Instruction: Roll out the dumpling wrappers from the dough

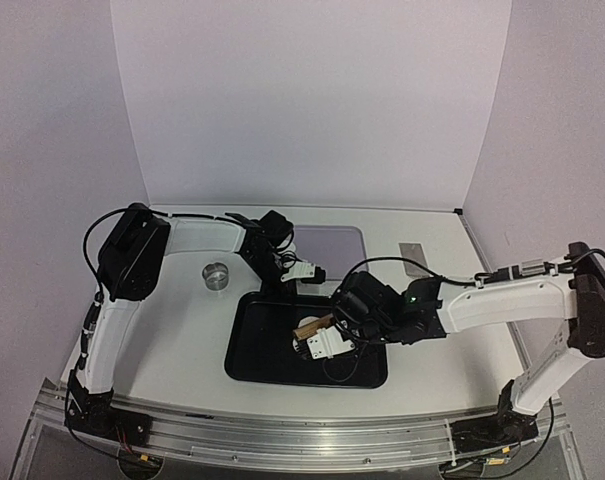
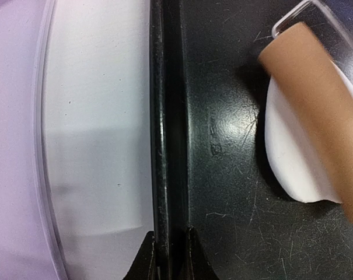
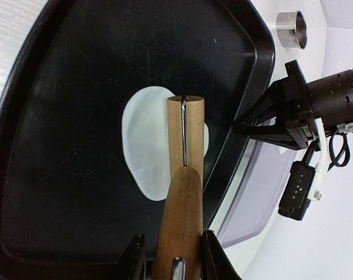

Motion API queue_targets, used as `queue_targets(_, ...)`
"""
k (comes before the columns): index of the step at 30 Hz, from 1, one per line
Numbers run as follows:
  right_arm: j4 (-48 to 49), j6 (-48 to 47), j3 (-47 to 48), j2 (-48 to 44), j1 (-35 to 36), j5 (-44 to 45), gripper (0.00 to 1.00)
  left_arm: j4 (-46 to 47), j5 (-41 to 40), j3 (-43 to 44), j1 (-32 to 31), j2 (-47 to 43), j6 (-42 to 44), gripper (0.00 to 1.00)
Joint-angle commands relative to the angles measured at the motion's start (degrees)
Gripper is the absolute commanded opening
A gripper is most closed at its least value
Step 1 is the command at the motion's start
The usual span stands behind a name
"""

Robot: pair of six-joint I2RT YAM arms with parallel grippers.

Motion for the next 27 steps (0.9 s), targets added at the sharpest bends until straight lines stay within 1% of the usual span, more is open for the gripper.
queue_targets(1,-26.2,3.4,-5.9,3.8,0.0,-3.7,0.00,2.1,-3.9,0.1,-0.4,-0.6,6.3,0.00)
queue_targets(6,-24.4,0.9,-0.6,12.4,-1.9,-4.1,0.00,1.9,-3.9,0.0,-0.4,-0.7,6.2,0.00)
queue_targets(10,-22.2,0.4,1.9,15.9,-3.0,-3.9,0.00,1.7,-4.0,-0.3,-0.4,-1.1,6.3,0.00)
queue_targets(12,-22.1,1.7,1.5,14.8,-2.8,-4.3,0.00,1.7,-4.0,-0.5,-0.4,-1.3,6.2,0.00)
queue_targets(17,-23.6,4.7,-5.8,6.6,0.0,-3.7,0.00,1.9,-4.3,-0.7,-0.4,-1.7,6.2,0.00)
queue_targets(20,-24.8,6.3,-7.7,3.8,1.6,-4.2,0.00,2.1,-4.2,-0.8,-0.4,-1.7,6.3,0.00)
queue_targets(23,-24.8,5.3,-6.1,5.8,1.7,-3.7,0.00,2.1,-4.3,-0.7,-0.4,-1.7,6.4,0.00)
queue_targets(27,-23.0,2.7,-0.7,12.3,0.0,-4.2,0.00,1.9,-4.3,-0.8,-0.3,-1.9,6.4,0.00)
